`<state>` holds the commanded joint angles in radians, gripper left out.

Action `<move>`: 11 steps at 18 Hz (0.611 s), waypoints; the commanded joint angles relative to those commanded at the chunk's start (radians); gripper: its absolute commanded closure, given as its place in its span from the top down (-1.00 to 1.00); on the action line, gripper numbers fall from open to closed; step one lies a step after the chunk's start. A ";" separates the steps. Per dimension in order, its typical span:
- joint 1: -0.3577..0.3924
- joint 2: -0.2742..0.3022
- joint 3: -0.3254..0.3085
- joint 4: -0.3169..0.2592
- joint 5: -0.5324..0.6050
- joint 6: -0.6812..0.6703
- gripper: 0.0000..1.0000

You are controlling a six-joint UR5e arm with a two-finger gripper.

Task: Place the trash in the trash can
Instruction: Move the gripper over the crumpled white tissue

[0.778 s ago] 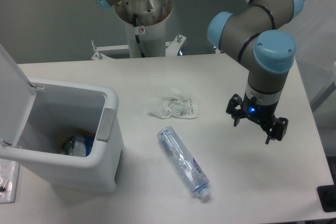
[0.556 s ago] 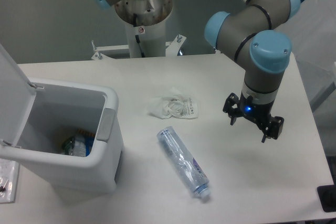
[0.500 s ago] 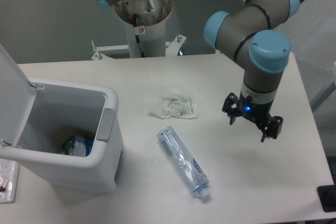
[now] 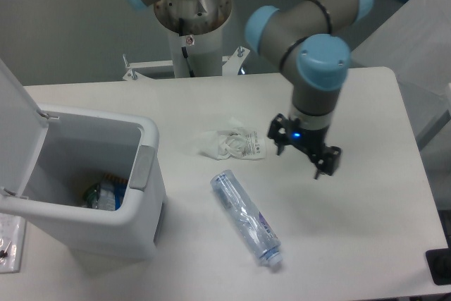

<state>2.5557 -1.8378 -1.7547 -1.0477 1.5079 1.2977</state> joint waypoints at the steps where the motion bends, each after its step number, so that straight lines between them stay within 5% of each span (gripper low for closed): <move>1: -0.014 0.005 -0.020 -0.002 -0.003 0.002 1.00; 11: -0.048 0.049 -0.196 -0.002 0.008 0.017 1.00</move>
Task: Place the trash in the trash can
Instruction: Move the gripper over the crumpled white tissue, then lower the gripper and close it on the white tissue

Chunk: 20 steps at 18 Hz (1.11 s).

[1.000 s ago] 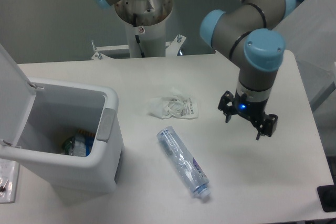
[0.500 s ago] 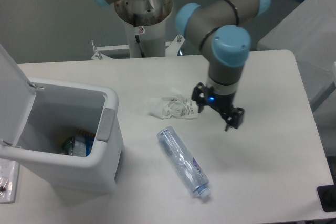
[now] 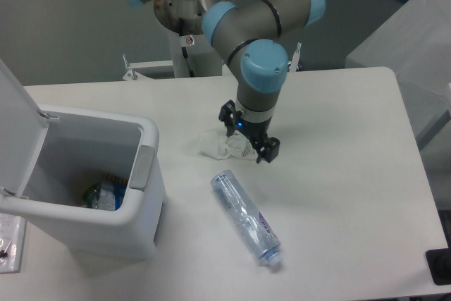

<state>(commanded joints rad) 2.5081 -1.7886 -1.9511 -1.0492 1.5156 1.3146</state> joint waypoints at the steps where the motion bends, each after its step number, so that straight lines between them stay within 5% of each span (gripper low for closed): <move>1: 0.000 0.000 -0.017 0.002 0.000 -0.002 1.00; 16: -0.037 -0.029 -0.088 0.008 0.091 -0.018 1.00; 17: -0.037 -0.034 -0.088 0.009 0.091 -0.023 0.94; 20: -0.038 -0.035 -0.091 0.020 0.089 -0.043 0.30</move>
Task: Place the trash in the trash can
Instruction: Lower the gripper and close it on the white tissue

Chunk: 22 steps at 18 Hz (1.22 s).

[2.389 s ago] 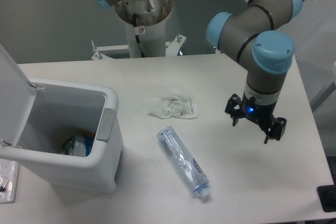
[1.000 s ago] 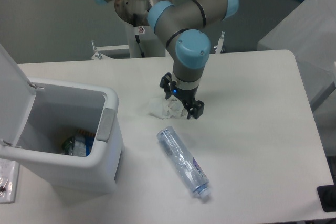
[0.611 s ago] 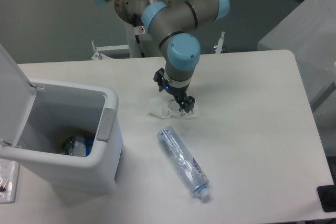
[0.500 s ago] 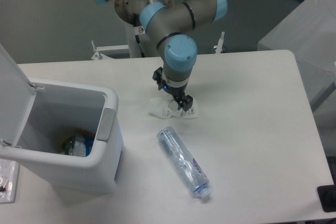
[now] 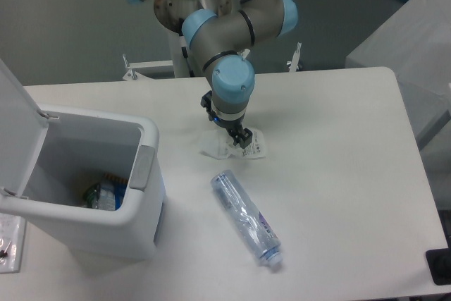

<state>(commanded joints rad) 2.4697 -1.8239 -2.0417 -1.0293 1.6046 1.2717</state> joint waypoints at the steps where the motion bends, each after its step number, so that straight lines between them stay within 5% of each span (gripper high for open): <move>1: 0.002 0.001 0.000 0.003 0.000 -0.002 0.10; 5: -0.003 0.011 0.017 0.006 0.000 -0.002 -0.77; 7: -0.002 0.012 0.038 0.005 0.000 0.000 -0.97; 13: 0.012 0.012 0.135 -0.043 -0.009 0.011 -1.00; 19: 0.049 0.089 0.254 -0.271 -0.092 0.012 -1.00; 22: 0.067 0.100 0.327 -0.334 -0.164 0.011 -1.00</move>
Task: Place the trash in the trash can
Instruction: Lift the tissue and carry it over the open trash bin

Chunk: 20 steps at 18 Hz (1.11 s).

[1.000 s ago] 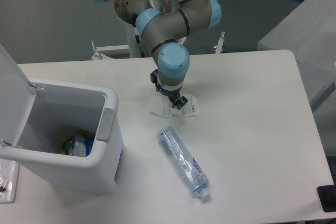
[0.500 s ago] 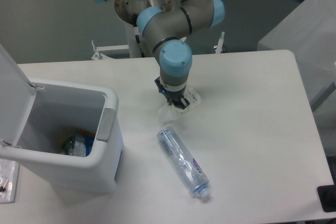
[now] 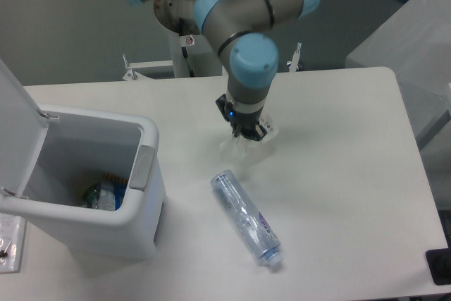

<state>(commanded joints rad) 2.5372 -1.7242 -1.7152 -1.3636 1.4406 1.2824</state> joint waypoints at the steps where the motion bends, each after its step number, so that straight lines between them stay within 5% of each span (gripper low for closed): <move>1: 0.002 0.000 0.014 0.001 -0.025 -0.005 -1.00; 6: 0.009 0.008 0.115 0.001 -0.190 -0.041 -1.00; 11: 0.014 0.002 0.235 0.014 -0.495 -0.167 -1.00; 17: 0.002 -0.003 0.258 0.181 -0.643 -0.457 -1.00; 20: -0.014 0.003 0.259 0.193 -0.719 -0.535 -1.00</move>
<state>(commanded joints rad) 2.5234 -1.7212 -1.4557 -1.1704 0.7213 0.7473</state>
